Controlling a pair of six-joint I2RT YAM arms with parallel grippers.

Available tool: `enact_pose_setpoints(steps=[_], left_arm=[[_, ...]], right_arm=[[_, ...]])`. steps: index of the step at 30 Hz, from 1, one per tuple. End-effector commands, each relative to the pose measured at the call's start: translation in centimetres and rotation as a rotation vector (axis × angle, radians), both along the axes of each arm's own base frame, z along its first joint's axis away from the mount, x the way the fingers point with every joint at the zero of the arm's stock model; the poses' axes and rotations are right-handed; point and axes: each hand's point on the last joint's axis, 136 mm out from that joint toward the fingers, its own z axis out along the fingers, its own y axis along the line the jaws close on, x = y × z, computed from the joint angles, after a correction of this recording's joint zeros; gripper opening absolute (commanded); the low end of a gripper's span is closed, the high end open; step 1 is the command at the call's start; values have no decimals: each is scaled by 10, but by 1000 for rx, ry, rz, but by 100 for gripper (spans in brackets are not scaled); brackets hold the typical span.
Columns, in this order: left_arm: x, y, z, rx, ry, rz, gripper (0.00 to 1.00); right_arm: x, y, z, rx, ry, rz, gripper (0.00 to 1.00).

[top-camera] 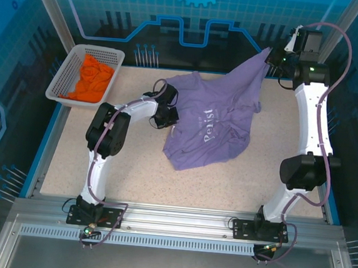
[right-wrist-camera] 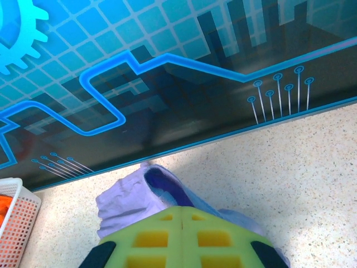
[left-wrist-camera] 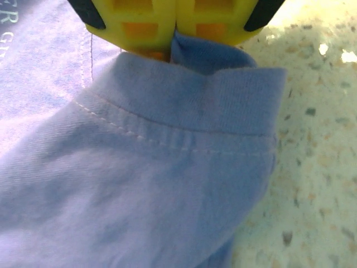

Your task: Fold and stack the t-shirts

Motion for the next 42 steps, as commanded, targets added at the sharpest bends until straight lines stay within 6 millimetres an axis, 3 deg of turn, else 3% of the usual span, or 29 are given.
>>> enact_pose_setpoints(steps=[1, 12, 17, 23, 29, 32, 33, 35, 38, 40, 42], left_arm=[[3, 22, -2, 87, -13, 9, 0], [-7, 135, 38, 186, -104, 39, 0], [11, 154, 42, 202, -112, 47, 0], [37, 170, 35, 255, -70, 123, 0], [59, 181, 51, 285, -96, 198, 6], [65, 183, 64, 287, -108, 219, 24], [67, 183, 70, 281, -117, 224, 36], [66, 185, 86, 279, -133, 241, 59], [60, 186, 110, 267, -171, 265, 77], [52, 186, 121, 250, -186, 281, 83], [39, 180, 125, 201, -187, 290, 88]], right_arm=[[-7, 4, 17, -26, -30, 12, 0], [-10, 14, 18, -15, -47, 7, 0], [16, 27, 3, -25, -27, 20, 0], [70, 25, -54, -49, 76, -28, 0], [119, 7, -114, -82, 141, -110, 1], [138, -9, -133, -99, 128, -187, 17], [140, -16, -137, -98, 129, -227, 27], [142, -31, -138, -52, 122, -291, 55], [142, -37, -129, 34, 105, -310, 80], [135, -37, -124, 78, 120, -306, 85], [122, -24, -122, 132, 169, -259, 85]])
